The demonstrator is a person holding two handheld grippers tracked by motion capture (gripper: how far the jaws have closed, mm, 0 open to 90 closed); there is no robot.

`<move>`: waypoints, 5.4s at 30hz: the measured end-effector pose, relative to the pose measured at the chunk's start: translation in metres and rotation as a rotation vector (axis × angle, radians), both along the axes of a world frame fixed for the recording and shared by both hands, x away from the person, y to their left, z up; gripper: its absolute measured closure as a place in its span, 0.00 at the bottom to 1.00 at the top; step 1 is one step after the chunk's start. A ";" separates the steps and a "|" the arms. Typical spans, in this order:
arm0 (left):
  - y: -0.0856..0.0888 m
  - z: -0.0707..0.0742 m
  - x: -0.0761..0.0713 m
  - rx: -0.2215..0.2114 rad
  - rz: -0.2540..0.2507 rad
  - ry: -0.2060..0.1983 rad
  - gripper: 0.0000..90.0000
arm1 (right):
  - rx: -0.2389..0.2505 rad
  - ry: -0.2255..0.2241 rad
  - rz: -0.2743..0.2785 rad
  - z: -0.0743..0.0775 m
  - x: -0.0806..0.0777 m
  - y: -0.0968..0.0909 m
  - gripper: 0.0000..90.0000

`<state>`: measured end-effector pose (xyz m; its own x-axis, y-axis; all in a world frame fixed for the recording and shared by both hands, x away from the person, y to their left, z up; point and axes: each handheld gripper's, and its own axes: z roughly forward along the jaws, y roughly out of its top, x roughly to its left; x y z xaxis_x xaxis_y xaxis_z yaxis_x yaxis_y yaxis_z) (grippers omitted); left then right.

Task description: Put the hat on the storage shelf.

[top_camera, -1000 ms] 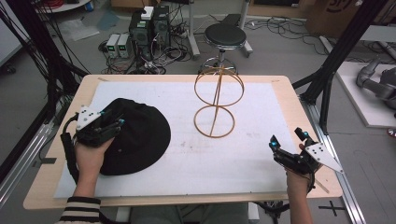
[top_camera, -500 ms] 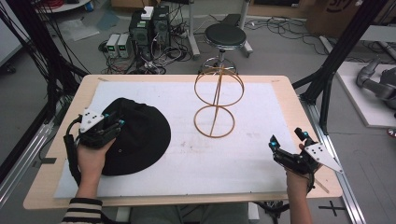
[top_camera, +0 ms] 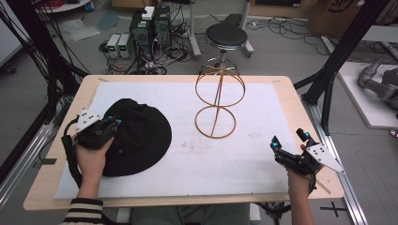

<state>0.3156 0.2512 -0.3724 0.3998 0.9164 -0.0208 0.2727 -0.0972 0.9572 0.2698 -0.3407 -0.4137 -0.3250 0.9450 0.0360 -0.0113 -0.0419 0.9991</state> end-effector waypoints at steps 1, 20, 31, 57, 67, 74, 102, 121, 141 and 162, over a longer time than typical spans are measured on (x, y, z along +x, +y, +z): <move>0.000 0.000 0.000 0.002 -0.001 0.000 0.94 | 0.000 0.000 0.000 0.000 0.000 0.000 0.06; 0.004 0.017 -0.013 -0.106 0.021 -0.170 0.97 | -0.004 -0.001 0.002 -0.001 0.001 0.000 0.06; -0.005 0.052 -0.020 -0.172 0.012 -0.309 0.97 | -0.005 0.002 0.001 -0.001 0.000 0.000 0.06; -0.027 0.114 -0.013 -0.242 0.005 -0.435 0.97 | -0.005 -0.008 0.005 -0.002 -0.003 0.000 0.06; -0.052 0.138 -0.004 -0.250 -0.030 -0.465 0.97 | 0.004 -0.008 0.007 -0.002 -0.003 -0.001 0.06; -0.069 0.152 0.008 -0.252 -0.055 -0.476 0.97 | -0.012 -0.010 0.015 -0.003 -0.005 -0.001 0.06; -0.174 0.151 0.057 -0.277 -0.197 -0.458 0.97 | -0.005 -0.012 -0.009 -0.003 -0.015 -0.010 0.06; -0.211 0.135 0.076 -0.231 -0.233 -0.372 0.94 | -0.004 -0.012 -0.021 -0.004 -0.022 -0.017 0.06; -0.195 0.138 0.070 -0.238 -0.143 -0.397 0.29 | -0.008 -0.015 -0.014 -0.003 -0.020 -0.014 0.06; -0.095 0.136 0.026 -0.173 0.012 -0.453 0.23 | -0.020 -0.014 0.014 -0.002 -0.014 -0.003 0.06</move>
<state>0.3420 0.1563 -0.2360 0.3935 0.9193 -0.0001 -0.1747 0.0749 0.9818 0.2563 -0.3433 -0.4158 -0.3385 0.9409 0.0124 -0.0253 -0.0223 0.9994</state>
